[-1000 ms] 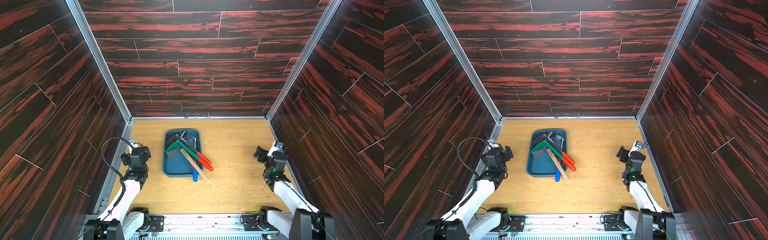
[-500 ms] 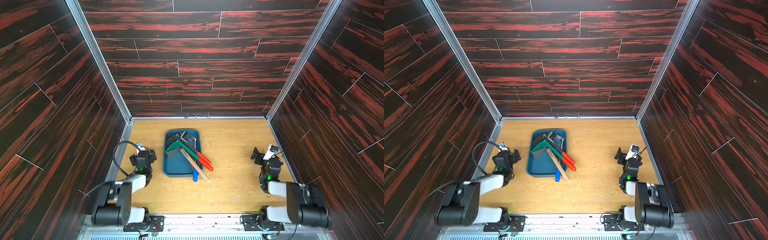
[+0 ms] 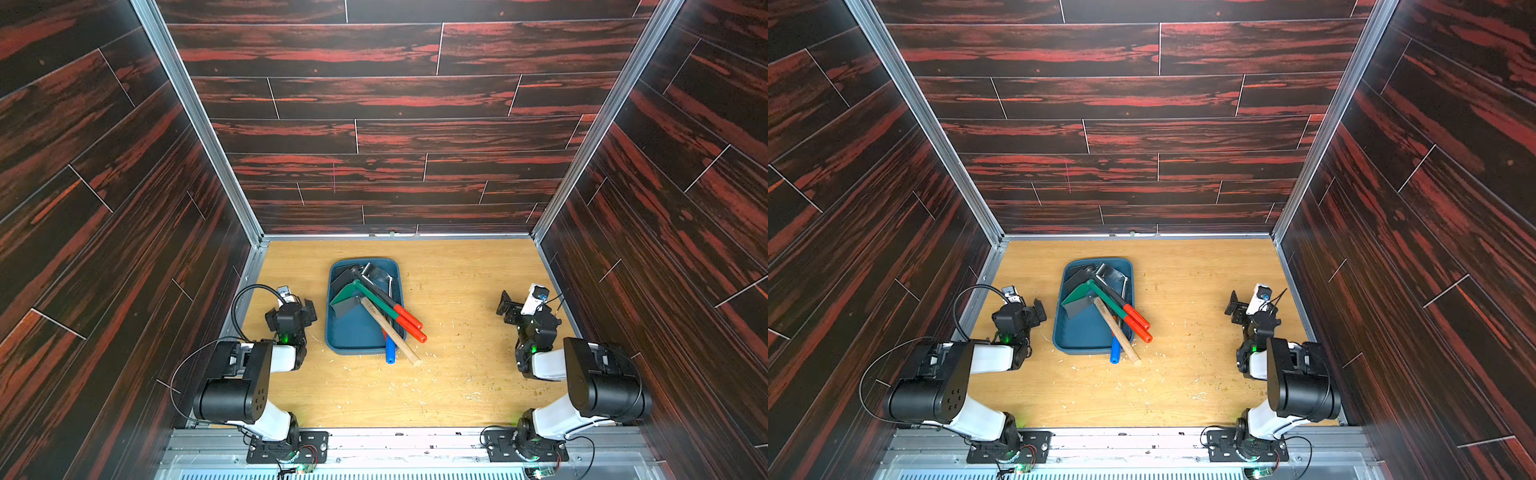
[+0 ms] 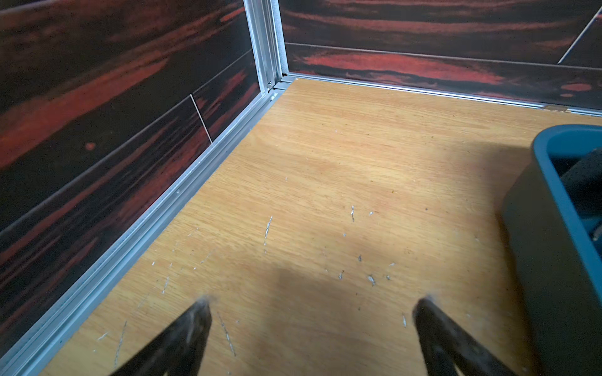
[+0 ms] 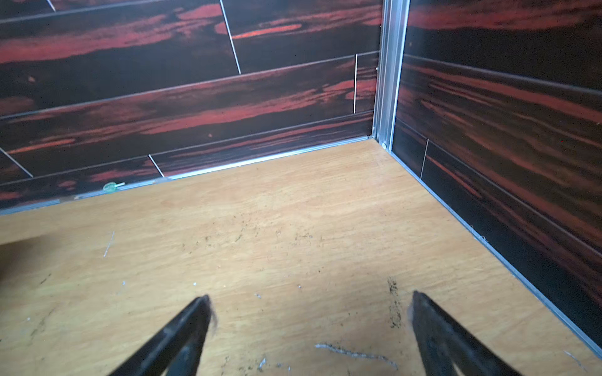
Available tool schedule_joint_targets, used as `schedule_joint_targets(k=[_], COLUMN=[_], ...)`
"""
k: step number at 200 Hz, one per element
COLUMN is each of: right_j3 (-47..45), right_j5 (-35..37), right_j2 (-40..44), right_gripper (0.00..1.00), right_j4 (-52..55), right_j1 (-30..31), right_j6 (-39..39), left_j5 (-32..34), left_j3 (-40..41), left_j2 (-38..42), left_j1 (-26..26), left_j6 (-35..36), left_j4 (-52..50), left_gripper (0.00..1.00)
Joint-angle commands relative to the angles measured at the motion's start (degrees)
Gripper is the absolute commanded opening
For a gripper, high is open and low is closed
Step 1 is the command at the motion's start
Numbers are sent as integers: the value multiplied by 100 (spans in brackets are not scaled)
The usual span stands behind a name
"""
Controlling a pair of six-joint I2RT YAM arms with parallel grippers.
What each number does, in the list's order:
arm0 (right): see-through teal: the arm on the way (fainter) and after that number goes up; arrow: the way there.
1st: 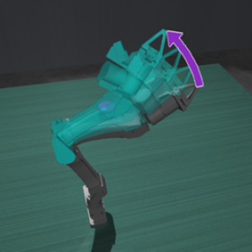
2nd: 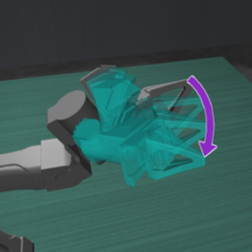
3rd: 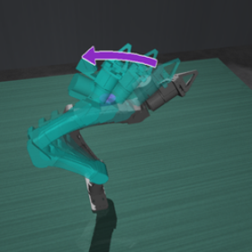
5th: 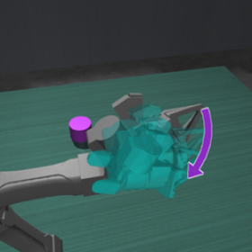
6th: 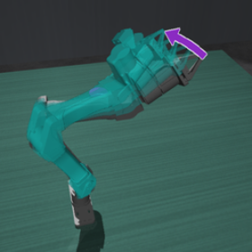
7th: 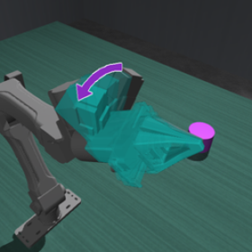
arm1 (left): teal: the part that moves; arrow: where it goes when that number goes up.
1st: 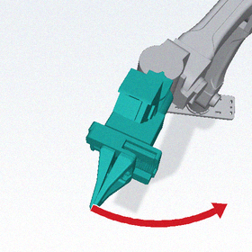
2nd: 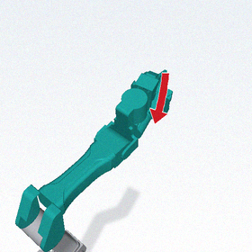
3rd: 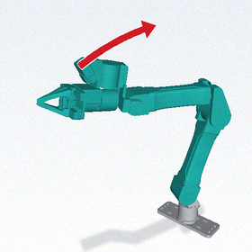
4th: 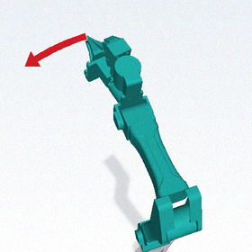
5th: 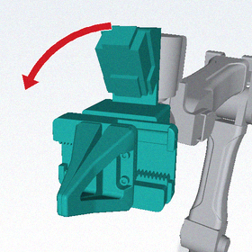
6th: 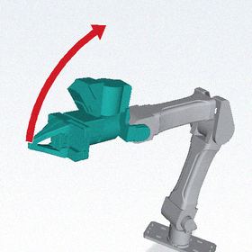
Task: Put the small hoe into the storage box
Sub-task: Reset both arms
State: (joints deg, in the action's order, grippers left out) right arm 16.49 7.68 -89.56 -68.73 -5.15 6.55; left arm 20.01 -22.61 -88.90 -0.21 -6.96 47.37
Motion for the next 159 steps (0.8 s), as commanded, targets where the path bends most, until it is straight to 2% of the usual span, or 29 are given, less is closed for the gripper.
schedule_joint_targets(k=[1, 159], right_j3=[12, 3], right_j5=[-84, -83], right_j2=[24, 13], right_gripper=[98, 98], right_j4=[161, 131], right_j1=[13, 13], right_j6=[-67, -67], left_j5=[-7, -14], left_j3=[-103, -94], left_j2=[50, 49], left_j1=[46, 44], left_j6=[4, 8], left_j4=[105, 114], left_gripper=[100, 100])
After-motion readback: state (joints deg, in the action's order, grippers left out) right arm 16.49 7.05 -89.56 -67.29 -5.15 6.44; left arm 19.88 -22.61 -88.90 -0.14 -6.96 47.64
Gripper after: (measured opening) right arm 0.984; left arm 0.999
